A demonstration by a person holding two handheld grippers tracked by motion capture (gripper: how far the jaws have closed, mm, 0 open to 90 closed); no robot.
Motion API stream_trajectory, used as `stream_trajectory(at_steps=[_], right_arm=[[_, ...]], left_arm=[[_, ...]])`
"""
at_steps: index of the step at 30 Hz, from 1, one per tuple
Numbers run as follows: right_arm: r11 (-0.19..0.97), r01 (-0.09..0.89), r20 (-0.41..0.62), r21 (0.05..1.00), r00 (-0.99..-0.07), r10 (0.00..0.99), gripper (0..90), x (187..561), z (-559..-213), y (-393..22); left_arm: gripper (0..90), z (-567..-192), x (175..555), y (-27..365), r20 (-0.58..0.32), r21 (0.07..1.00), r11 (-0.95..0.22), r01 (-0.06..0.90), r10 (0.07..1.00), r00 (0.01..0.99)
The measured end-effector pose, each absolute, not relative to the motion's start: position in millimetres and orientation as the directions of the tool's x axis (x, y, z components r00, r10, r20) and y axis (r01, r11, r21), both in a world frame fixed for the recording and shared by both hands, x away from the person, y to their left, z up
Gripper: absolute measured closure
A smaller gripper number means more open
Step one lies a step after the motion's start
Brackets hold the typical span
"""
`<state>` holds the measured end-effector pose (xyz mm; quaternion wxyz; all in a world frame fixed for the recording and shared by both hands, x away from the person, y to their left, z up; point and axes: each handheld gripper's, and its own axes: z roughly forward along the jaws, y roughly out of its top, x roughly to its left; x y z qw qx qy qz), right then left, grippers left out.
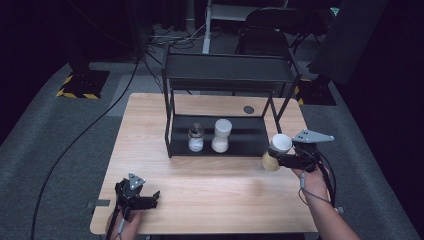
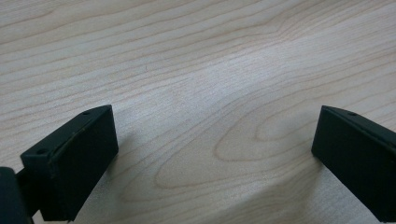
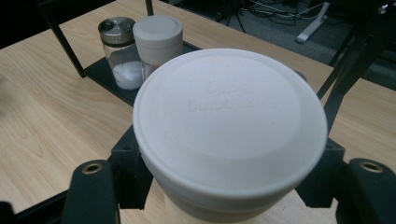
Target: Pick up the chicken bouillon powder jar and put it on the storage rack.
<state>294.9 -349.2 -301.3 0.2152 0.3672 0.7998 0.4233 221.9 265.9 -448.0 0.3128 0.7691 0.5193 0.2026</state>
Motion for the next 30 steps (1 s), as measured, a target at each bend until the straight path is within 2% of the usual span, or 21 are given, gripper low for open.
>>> stream_trajectory(at_steps=[30], right_arm=[[0.37, 0.397, -0.046, 0.84, -0.627, 0.778, 34.0, 339.3, -278.0, -325.2]], left_arm=[[0.3, -447.9, 223.1, 263.9, -0.011, 0.691, -0.259, 0.675, 0.93, 0.367]])
